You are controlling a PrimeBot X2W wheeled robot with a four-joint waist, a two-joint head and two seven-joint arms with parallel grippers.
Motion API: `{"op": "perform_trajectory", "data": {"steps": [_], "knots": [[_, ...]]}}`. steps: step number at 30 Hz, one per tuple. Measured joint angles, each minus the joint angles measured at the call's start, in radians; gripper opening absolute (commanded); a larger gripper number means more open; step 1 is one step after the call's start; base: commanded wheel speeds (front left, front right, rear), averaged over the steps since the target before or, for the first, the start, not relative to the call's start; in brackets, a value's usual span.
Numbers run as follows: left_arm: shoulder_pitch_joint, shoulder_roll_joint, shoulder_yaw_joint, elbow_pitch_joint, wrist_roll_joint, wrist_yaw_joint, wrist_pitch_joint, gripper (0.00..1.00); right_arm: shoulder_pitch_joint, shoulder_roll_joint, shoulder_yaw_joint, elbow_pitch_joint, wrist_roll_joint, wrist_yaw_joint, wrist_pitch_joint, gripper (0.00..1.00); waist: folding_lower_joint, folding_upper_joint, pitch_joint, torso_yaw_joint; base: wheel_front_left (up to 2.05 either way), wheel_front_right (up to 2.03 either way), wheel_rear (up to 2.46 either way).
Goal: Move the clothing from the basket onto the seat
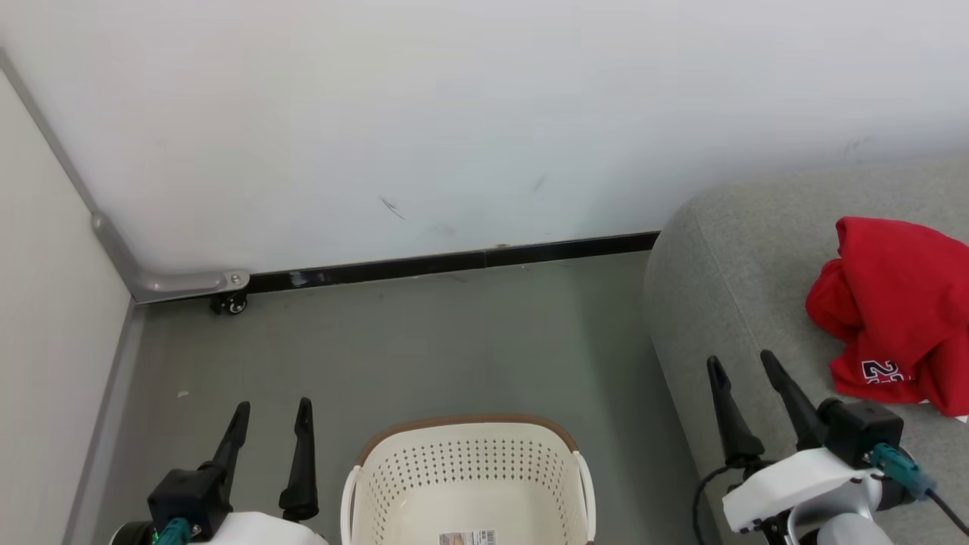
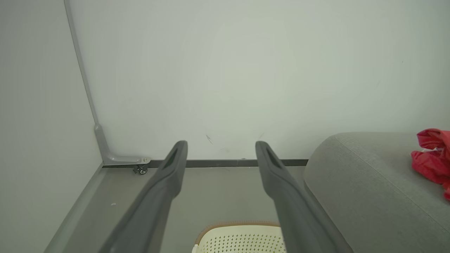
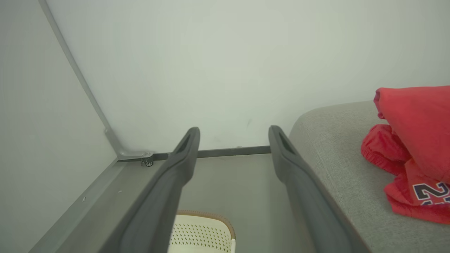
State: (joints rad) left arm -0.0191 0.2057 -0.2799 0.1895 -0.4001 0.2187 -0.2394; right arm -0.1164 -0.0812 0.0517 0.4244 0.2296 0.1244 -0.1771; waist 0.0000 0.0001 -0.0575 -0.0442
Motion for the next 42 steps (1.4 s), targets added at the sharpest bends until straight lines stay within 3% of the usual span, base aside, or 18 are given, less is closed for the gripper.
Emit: {"op": "perform_trajectory", "data": {"steps": [13, 42], "knots": [[0.000, -0.017, -0.004, 0.030, 0.002, 0.005, 0.001, 1.00, 0.036, 0.019, -0.010, -0.036, -0.046, 0.000, 0.029, 1.00, 0.0000, 0.0000, -0.017, 0.024, 0.00, 0.00, 0.00], [0.000, 0.005, -0.004, 0.051, 0.041, 0.019, 0.001, 1.00, 0.101, 0.030, -0.012, -0.109, -0.063, 0.000, 0.050, 1.00, 0.0000, 0.0000, -0.022, 0.046, 0.00, 0.00, 0.00]]}}
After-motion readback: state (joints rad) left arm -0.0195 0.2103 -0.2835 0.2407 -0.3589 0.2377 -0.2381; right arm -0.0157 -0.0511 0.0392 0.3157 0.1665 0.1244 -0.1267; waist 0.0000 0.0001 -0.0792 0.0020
